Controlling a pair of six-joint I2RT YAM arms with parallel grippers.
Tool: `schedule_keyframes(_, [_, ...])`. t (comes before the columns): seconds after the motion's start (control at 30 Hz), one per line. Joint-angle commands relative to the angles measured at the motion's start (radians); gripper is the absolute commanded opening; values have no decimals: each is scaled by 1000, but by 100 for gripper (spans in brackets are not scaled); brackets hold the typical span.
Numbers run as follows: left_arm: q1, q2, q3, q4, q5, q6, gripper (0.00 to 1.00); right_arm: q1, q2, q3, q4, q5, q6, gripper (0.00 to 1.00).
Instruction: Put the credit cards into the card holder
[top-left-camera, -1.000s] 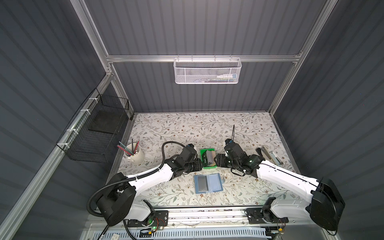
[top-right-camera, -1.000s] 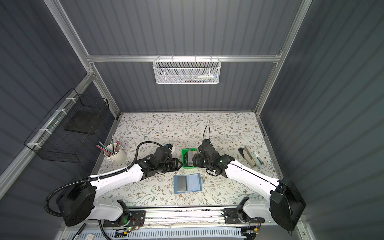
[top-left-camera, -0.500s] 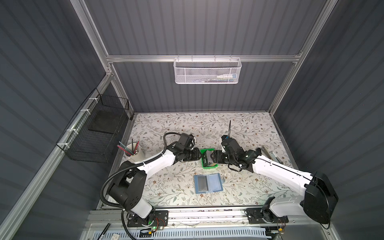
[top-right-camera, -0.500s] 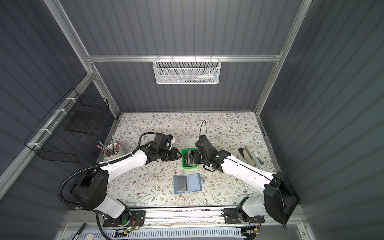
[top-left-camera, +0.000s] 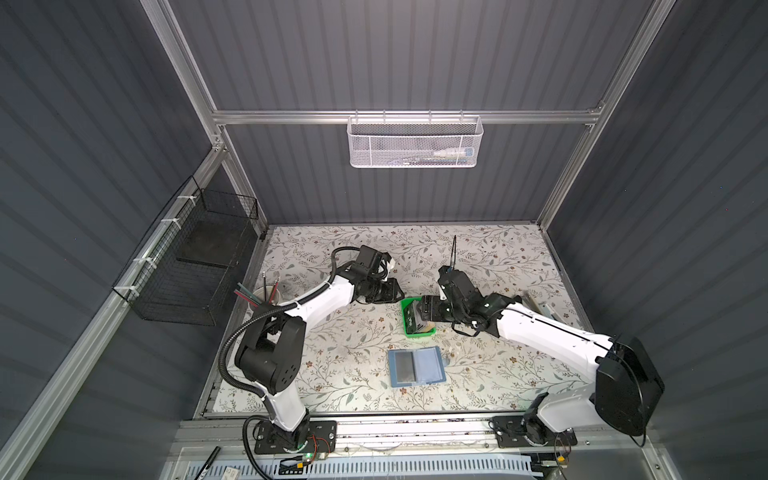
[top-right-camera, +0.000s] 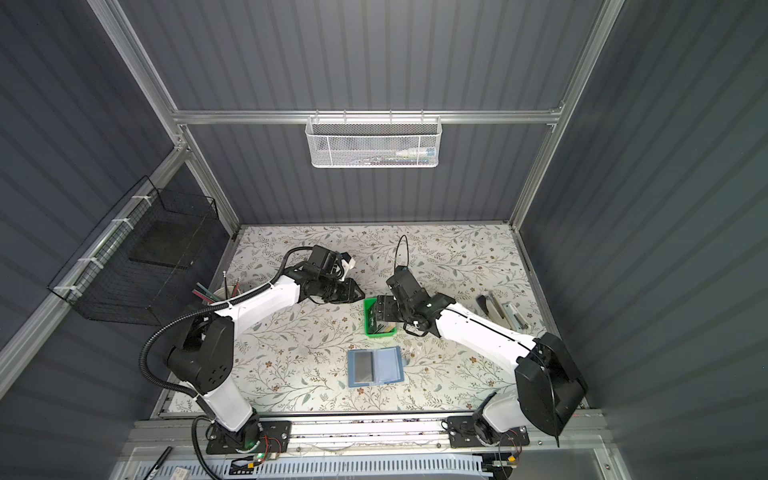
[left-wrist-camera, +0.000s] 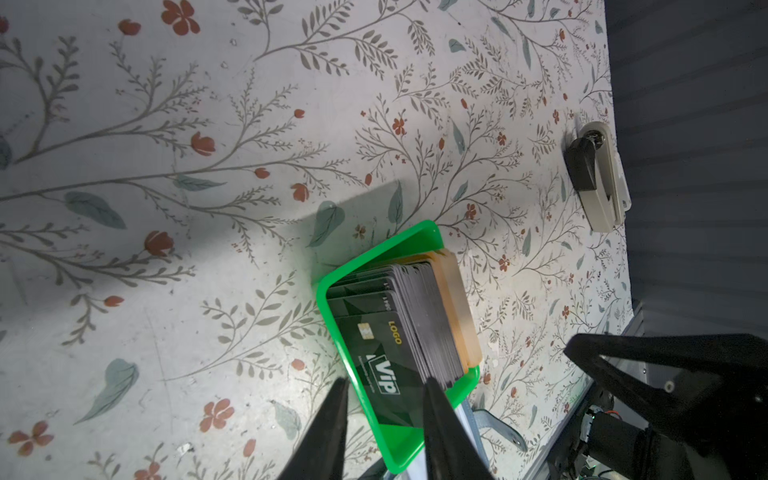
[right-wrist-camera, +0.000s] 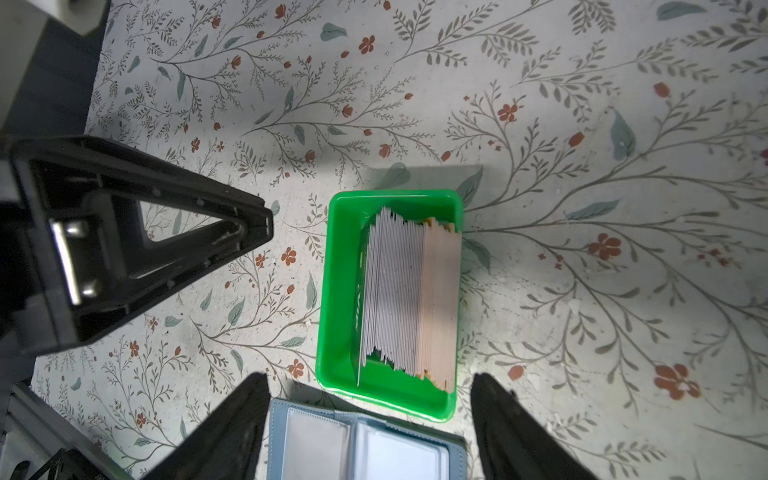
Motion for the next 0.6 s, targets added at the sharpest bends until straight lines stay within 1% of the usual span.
schedule_keyframes(0.0, [7, 24, 16, -3, 47, 46, 32, -16, 35, 18, 12, -27, -22, 79])
schedule_keyframes(0.07, [7, 32, 7, 11, 64, 50, 32, -16, 54, 25, 11, -30, -26, 80])
schedule_keyframes(0.17, [7, 51, 15, 7, 122, 70, 32, -19, 81, 29, 9, -28, -29, 83])
schedule_keyframes(0.27, [7, 65, 23, 1, 148, 75, 32, -19, 115, 34, 9, -39, -28, 84])
schedule_keyframes(0.57, [5, 106, 29, 17, 224, 63, 26, -19, 167, 19, 35, -54, -19, 87])
